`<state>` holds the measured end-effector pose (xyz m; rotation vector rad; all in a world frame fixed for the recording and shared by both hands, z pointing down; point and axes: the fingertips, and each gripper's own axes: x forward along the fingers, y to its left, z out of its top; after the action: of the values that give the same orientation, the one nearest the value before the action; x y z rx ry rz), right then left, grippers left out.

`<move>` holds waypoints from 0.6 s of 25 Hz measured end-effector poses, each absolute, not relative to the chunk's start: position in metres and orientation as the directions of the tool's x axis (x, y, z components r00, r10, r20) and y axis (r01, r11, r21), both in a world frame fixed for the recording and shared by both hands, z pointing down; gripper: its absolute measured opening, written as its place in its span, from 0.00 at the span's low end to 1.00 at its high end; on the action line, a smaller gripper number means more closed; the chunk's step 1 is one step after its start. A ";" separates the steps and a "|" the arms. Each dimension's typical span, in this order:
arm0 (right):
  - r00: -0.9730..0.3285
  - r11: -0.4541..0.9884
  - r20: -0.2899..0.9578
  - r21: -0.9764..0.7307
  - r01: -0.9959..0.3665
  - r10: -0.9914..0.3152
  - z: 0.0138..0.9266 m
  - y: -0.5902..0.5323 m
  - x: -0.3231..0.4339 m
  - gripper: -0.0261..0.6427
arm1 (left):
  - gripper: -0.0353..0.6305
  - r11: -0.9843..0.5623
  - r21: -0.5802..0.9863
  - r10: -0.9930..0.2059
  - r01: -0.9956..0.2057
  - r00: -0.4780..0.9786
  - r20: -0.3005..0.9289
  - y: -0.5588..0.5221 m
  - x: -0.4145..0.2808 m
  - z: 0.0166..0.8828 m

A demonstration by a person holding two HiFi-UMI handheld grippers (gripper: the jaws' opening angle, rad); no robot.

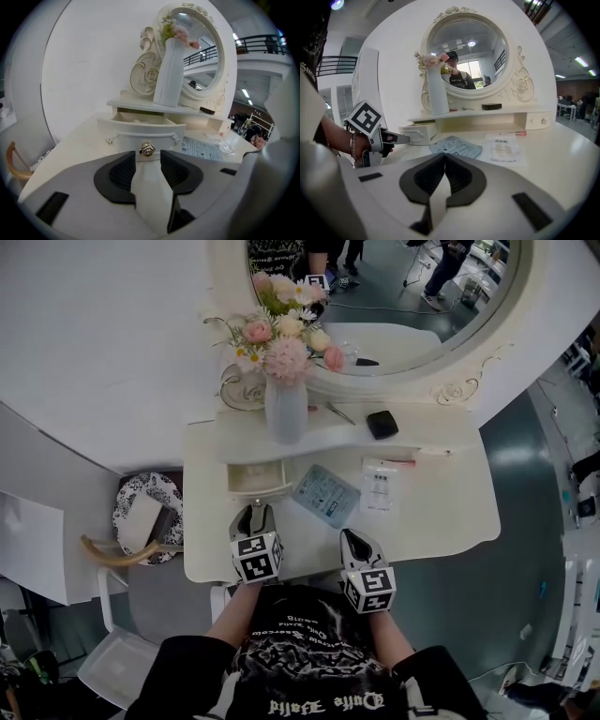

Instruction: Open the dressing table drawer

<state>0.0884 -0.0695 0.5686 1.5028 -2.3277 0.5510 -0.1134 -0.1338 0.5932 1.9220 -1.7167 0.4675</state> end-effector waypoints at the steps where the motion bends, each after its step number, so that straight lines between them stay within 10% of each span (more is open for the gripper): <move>1: -0.398 0.371 0.462 -0.153 -0.916 -0.792 0.570 -0.070 0.088 0.06 | 0.29 -0.068 0.153 -0.808 -0.986 0.144 0.571 -0.132 -0.114 0.593; 15: -0.421 0.391 0.481 -0.168 -0.905 -0.769 0.575 -0.070 0.078 0.06 | 0.29 -0.186 0.182 -0.801 -0.966 0.256 0.541 -0.101 -0.102 0.586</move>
<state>0.0780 -0.0698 0.5752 1.4583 -2.3283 0.5870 -0.1023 -0.1009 0.5860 2.0483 -1.5995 0.4490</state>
